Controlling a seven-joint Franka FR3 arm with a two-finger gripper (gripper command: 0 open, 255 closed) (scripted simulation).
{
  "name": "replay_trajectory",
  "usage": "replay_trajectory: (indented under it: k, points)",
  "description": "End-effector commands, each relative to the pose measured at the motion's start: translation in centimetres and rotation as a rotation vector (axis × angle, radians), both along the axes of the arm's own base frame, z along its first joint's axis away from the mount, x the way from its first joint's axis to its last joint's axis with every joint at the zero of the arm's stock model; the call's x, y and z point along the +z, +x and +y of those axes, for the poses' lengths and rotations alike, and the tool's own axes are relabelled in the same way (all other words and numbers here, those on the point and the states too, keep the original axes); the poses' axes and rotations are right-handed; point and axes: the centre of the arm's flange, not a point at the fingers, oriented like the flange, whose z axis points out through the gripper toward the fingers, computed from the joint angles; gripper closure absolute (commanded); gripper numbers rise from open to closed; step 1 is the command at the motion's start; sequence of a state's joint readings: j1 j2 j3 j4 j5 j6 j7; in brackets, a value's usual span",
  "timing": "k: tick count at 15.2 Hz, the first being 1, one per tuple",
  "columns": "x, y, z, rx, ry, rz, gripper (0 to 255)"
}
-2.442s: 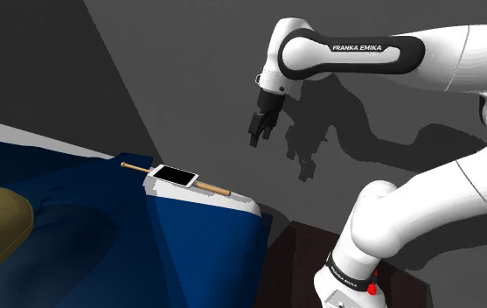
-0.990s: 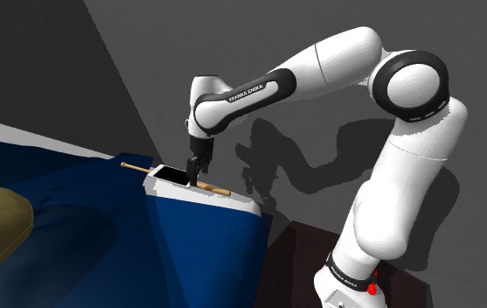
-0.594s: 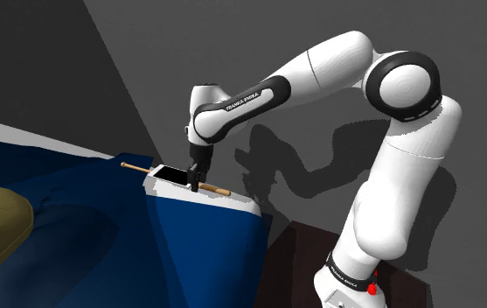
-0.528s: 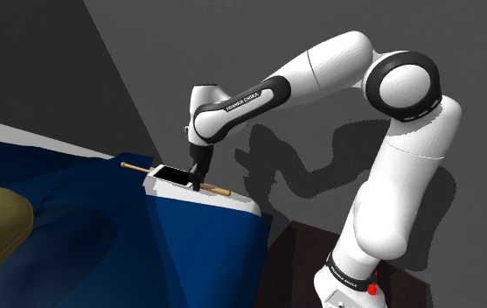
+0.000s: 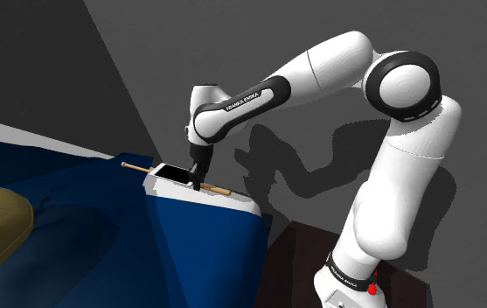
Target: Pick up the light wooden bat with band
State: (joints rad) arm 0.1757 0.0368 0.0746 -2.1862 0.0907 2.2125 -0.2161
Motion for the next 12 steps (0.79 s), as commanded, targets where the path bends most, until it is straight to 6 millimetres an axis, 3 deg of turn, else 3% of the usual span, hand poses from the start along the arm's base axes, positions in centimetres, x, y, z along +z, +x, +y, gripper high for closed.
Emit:
replay_trajectory:
  k: [1,12]
  points:
    - [0.5,0.0,0.1,0.001,0.000,0.002,255]
    - [6.3,0.0,0.1,0.001,0.000,0.002,255]
